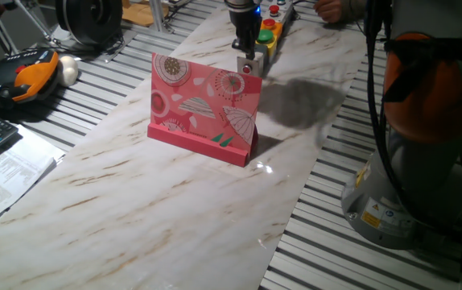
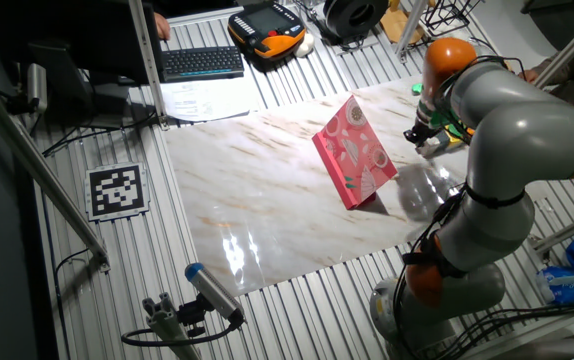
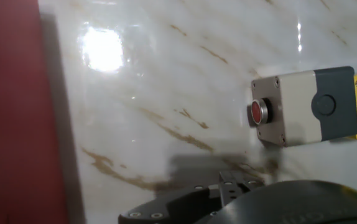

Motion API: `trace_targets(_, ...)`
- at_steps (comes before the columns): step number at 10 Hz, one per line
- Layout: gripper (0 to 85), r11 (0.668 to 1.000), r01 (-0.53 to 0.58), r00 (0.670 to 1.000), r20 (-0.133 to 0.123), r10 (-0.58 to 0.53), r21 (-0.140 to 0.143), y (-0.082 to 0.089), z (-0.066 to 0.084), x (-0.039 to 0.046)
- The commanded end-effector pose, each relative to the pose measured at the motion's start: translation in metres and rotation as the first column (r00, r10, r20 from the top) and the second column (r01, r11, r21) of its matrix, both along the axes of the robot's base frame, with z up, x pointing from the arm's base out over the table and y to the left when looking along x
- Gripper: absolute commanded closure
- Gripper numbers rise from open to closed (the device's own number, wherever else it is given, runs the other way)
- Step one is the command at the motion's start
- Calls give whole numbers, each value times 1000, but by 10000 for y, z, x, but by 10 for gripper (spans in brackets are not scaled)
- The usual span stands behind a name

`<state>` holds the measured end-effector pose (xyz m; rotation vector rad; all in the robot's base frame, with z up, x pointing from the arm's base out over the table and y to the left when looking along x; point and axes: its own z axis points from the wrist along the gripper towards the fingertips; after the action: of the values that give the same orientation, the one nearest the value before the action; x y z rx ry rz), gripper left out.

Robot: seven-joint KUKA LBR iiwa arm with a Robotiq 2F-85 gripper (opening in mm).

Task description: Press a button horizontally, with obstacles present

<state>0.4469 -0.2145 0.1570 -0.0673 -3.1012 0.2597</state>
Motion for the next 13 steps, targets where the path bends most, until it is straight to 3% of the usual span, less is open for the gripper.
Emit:
trace_targets(1,850,1000,-4,1000,7,4,-10,0,-2,1)
trace_targets(2,850,998,-27,999,31,28,-48,0,-2,1)
trace_targets(3,850,997,-56,997,59,59,-48,0,-2,1)
trace_targets(5,850,997,-68,994,87,66,19,0,-2,1)
trace_targets(6,850,998,-54,997,60,53,24,0,-2,1)
trace_targets(7,850,999,-32,998,48,32,3,0,-2,1)
trace_targets(9,850,999,41,999,20,-41,15,0,-2,1)
trace_targets(10,850,996,84,996,0,-84,13,83,297,-126)
trace_targets(11,850,996,91,996,-7,-91,18,62,468,-226)
trace_targets(12,850,993,112,994,-6,-112,31,40,542,-280)
trace_targets(13,850,994,106,994,5,-107,9,33,556,-297)
